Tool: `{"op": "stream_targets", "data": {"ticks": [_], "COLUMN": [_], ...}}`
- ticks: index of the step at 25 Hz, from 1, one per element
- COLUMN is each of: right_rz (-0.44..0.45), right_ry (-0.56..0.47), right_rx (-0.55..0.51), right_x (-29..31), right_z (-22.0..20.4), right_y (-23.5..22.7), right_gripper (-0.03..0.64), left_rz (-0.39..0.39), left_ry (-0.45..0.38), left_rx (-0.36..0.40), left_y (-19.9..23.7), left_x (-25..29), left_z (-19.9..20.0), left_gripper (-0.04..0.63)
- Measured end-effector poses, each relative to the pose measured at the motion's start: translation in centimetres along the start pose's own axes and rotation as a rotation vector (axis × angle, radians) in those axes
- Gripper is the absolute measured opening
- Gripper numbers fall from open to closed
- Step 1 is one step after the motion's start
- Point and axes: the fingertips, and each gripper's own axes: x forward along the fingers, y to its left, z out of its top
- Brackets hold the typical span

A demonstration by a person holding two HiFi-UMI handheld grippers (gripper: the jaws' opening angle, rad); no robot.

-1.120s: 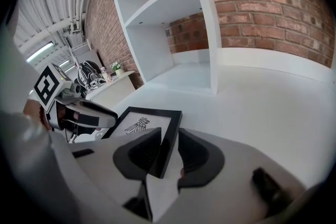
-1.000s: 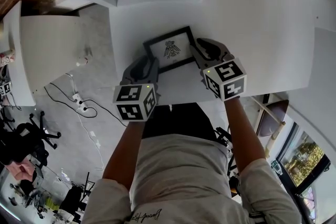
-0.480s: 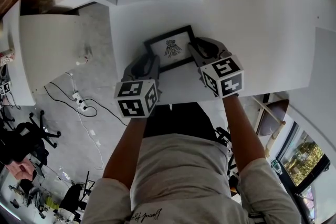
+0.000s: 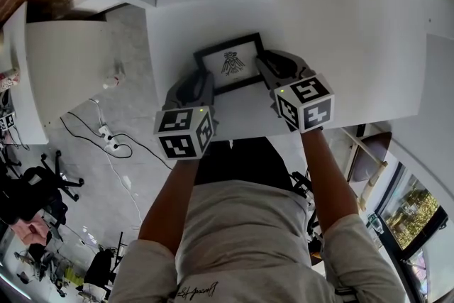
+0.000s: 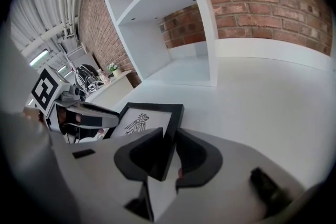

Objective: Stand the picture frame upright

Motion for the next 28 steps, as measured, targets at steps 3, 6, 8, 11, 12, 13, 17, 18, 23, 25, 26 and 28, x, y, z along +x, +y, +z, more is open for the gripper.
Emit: {"op": "stream_targets", "data": {"ticks": [3,6,8,11,12,13,17,18,23,25,26,28], "right_rz": [-0.005,-0.009,-0.014,-0.026,-0.030,-0.034,-0.057,-0.064,-0.106,-0.121,-0.127,-0.131], "right_ry": [-0.013,-0.032,-0.044,-0.065,-0.074,-0.084,-0.127,-0.137,-0.184,-0.212,-0.227,-0.256], "right_rx": [0.006,0.010,0.012,0.015,0.014,0.012,0.011,0.015,0.039,0.044,0.045,0.045], "right_x": [-0.4,-1.0,-1.3,-1.8,-2.1,-2.3,-2.6,-2.8,-3.7,-4.0,-4.2,-4.4], "right_z": [0.2,0.6,0.8,1.2,1.4,1.6,2.1,2.3,4.1,5.0,5.4,6.2], "right_y": [0.0,-0.3,-0.6,-1.0,-1.2,-1.4,-2.5,-2.8,-4.3,-4.8,-5.1,-5.6], "right_gripper": [0.094,0.094,0.094,0.093,0.093,0.093,0.094,0.094,0.094,0.094,0.093,0.092], "left_rz": [-0.001,0.002,0.003,-0.004,-0.010,-0.016,-0.034,-0.037,-0.053,-0.066,-0.072,-0.079], "left_ry": [-0.012,-0.031,-0.046,-0.064,-0.066,-0.067,-0.082,-0.088,-0.130,-0.161,-0.178,-0.205], "left_rx": [0.017,0.035,0.059,0.095,0.104,0.111,0.159,0.173,0.243,0.279,0.302,0.344], "left_y": [-0.2,-0.6,-1.0,-1.7,-1.9,-2.1,-2.8,-3.0,-4.1,-4.6,-4.8,-5.1], "left_x": [-0.2,-0.3,-0.3,-0.3,-0.3,-0.2,0.4,0.5,1.2,1.4,1.4,1.5], "left_z": [0.5,1.2,1.6,2.4,2.6,2.8,4.2,4.7,7.5,8.6,9.2,10.3], "left_gripper": [0.103,0.100,0.100,0.100,0.100,0.100,0.100,0.100,0.098,0.098,0.098,0.098]}}
